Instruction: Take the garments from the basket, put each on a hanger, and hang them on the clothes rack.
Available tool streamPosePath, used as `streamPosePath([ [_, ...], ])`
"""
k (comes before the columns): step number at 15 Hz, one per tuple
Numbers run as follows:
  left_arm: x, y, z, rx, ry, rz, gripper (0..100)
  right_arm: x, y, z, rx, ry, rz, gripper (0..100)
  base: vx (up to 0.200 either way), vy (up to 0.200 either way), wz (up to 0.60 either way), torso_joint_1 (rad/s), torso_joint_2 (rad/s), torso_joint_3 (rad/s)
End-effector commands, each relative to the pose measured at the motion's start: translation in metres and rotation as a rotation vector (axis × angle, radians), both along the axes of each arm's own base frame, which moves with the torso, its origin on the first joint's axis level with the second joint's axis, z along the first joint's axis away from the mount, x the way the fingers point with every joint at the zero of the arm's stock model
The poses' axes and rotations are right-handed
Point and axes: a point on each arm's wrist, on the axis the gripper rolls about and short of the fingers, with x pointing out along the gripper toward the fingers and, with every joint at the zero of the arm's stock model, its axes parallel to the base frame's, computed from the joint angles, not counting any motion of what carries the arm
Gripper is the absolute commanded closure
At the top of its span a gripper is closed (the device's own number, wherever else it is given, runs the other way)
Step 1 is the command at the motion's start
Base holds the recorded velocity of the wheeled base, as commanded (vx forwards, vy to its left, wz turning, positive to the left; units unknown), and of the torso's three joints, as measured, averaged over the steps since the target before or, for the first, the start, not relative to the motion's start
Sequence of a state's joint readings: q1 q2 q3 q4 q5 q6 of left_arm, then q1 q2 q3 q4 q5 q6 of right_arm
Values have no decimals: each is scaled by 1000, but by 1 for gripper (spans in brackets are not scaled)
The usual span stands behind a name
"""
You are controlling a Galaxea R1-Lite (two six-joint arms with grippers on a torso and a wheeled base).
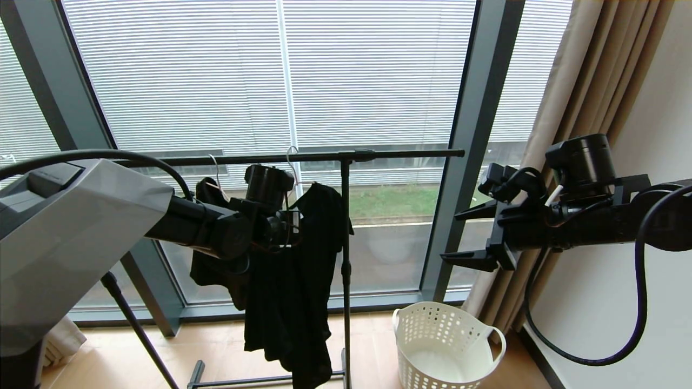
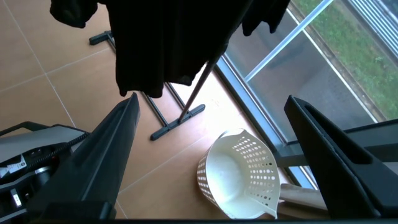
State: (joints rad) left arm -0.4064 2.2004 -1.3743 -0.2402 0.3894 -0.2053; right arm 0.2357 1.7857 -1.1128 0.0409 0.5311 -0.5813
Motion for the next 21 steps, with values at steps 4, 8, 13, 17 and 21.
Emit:
streamPosePath([
  [4, 2, -1, -10, 8, 20, 0, 100, 1, 0, -2, -1, 7, 1, 0, 0, 0, 0, 0, 0, 0],
  [8, 3, -1, -12, 11, 25, 2, 100, 1, 1, -3, -2, 8, 2, 0, 0, 0, 0, 0, 0, 0],
  [13, 4, -1, -18, 17, 38, 3, 100, 1, 1, -3, -2, 8, 2, 0, 0, 0, 0, 0, 0, 0],
  [17, 4, -1, -18, 12, 37, 6, 0, 2, 1, -4, -3, 10, 2, 0, 0, 0, 0, 0, 0, 0],
  [21, 6, 1, -15, -6, 27, 20, 0, 2, 1, -4, -3, 10, 2, 0, 0, 0, 0, 0, 0, 0],
])
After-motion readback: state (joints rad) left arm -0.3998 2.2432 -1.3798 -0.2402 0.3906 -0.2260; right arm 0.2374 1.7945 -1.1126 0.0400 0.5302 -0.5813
